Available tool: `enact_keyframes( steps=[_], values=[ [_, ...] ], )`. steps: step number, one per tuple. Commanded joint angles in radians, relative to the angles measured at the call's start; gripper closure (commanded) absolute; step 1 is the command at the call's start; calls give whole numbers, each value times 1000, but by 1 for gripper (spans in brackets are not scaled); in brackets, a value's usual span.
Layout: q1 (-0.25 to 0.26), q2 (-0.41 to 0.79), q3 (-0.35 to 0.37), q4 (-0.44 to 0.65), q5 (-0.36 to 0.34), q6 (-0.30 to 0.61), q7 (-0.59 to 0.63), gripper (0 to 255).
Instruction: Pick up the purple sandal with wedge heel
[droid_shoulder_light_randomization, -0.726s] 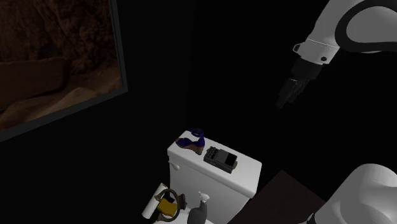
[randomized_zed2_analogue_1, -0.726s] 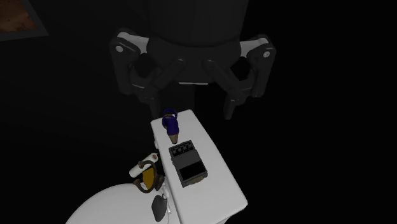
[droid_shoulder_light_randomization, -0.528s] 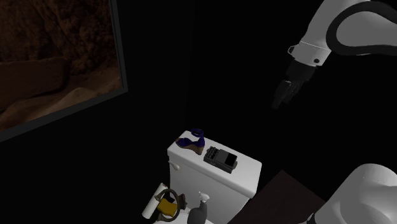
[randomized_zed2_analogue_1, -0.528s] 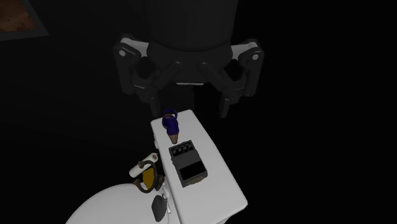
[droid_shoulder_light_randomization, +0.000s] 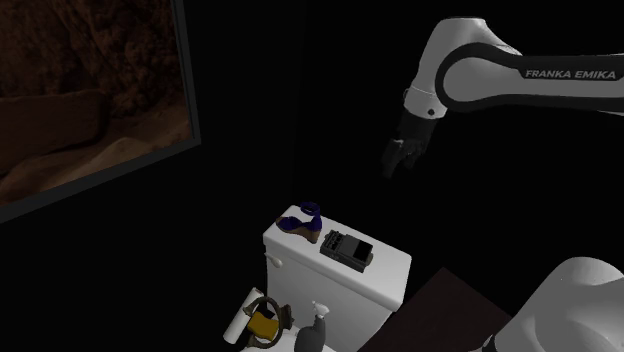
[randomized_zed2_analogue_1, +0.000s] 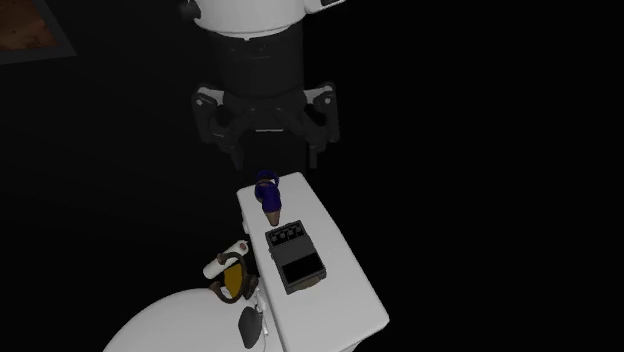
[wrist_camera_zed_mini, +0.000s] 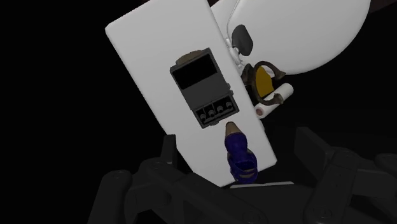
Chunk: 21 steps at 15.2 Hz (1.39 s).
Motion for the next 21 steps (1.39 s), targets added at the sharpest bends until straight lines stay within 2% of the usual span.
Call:
enact_keyframes(
  steps=[1,11,21],
  values=[
    [0,75,25,19,-8,48,34,0],
    [-2,464,110,214,-114,184,202,0],
    [47,884,117,551,-261,187,354,0]
  ],
)
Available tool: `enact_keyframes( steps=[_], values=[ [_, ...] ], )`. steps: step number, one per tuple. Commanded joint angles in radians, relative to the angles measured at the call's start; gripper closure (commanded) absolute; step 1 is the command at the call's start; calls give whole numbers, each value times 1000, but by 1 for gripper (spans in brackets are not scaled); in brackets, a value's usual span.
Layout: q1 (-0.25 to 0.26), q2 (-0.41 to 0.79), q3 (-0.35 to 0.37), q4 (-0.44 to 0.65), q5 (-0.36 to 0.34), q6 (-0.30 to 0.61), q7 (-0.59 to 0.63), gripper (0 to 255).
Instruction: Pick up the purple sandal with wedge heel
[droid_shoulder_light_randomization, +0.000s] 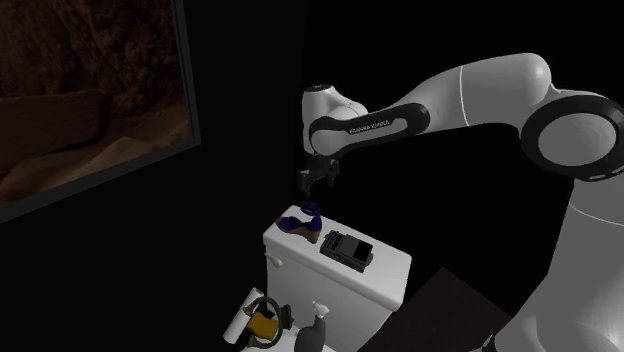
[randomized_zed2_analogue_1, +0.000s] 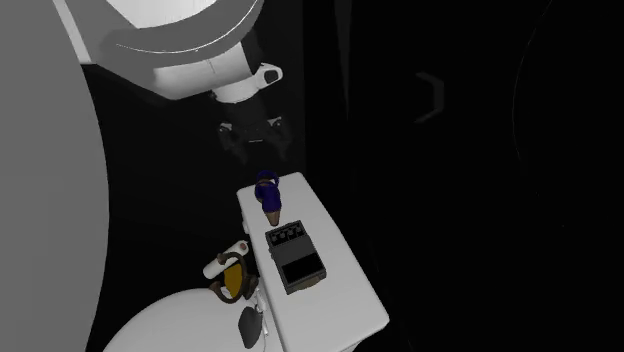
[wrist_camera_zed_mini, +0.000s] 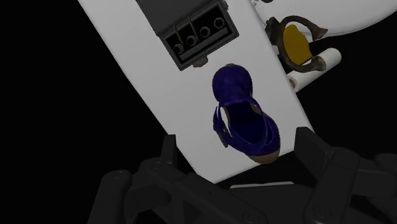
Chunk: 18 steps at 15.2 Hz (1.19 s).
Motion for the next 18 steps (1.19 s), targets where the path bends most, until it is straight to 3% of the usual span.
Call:
enact_keyframes(
  steps=[1,5,14,15,18],
  values=[
    [14,97,-7,89,-28,-8,23,0],
    [43,246,-23,247,-61,-42,49,0],
    [44,289,-30,213,-75,34,68,0],
    [44,289,-30,211,-75,35,68,255],
    [44,289,-30,211,-75,35,69,255]
  ],
)
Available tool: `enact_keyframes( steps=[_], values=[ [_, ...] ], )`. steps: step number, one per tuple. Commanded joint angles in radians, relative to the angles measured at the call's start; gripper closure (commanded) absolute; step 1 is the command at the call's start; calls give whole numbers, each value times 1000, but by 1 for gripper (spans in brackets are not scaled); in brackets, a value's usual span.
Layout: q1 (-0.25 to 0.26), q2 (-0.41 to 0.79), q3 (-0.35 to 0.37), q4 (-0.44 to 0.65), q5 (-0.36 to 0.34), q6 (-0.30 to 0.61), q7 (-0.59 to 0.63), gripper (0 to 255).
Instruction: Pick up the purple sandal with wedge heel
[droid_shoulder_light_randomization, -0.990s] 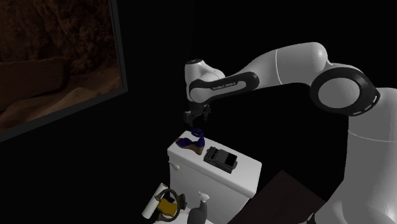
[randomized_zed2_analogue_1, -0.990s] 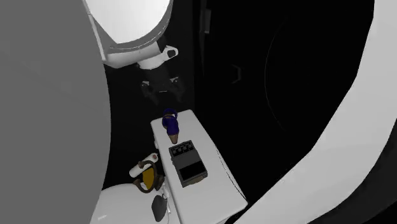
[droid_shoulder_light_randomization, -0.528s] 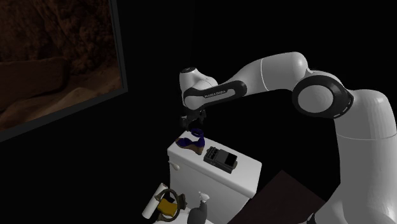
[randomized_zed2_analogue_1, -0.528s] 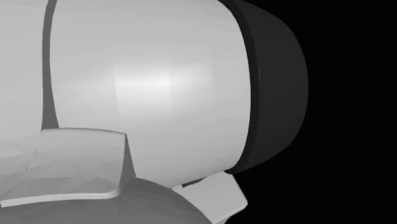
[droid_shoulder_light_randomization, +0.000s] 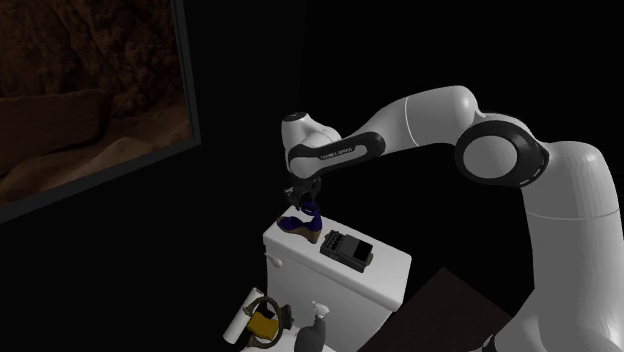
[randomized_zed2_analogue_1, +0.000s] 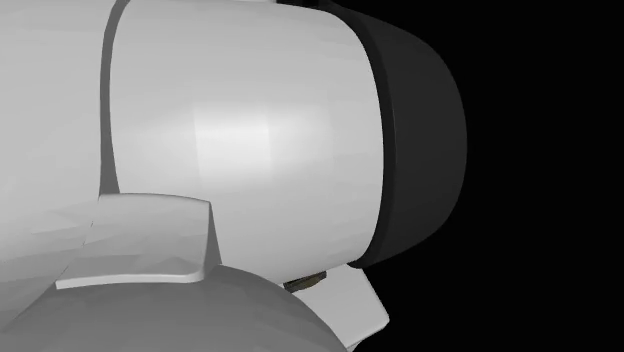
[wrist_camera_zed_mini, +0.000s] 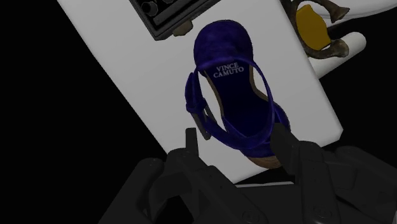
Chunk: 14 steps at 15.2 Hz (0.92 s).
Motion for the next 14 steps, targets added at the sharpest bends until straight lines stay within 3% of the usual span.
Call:
enact_keyframes(
  steps=[1,6,14],
  values=[
    [0,1,0,0,0,1,0,255],
    [0,2,0,1,0,0,0,255],
    [-1,-45,7,38,15,-80,-21,255]
  ],
)
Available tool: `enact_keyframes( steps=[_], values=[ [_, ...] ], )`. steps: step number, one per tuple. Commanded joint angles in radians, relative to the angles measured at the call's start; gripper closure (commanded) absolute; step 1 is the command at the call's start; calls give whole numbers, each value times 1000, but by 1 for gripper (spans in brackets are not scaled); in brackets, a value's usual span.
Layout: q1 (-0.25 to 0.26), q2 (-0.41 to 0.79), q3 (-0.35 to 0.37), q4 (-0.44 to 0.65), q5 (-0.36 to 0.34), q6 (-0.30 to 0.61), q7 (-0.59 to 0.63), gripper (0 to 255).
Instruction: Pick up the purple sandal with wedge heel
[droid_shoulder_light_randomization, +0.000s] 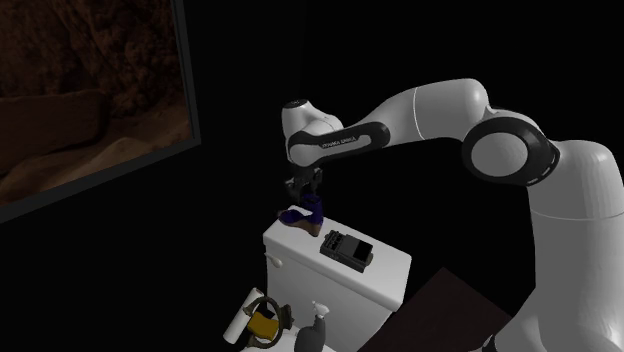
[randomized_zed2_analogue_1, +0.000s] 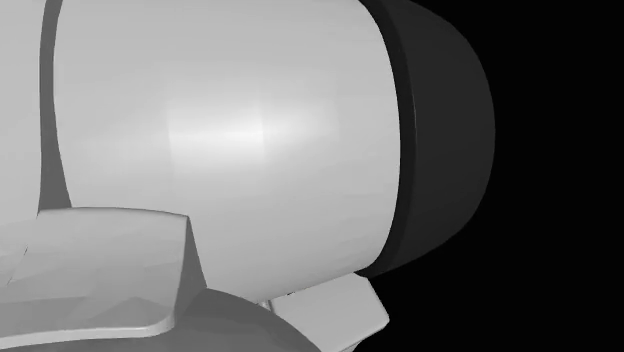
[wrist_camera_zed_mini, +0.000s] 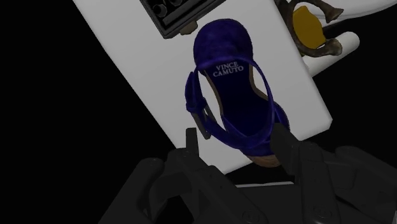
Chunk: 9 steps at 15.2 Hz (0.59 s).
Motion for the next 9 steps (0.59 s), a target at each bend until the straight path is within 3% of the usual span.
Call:
enact_keyframes(
  steps=[1,9],
  values=[
    [-1,-13,2,9,4,-21,-6,255],
    [0,-40,5,51,13,-88,-21,255]
  ],
)
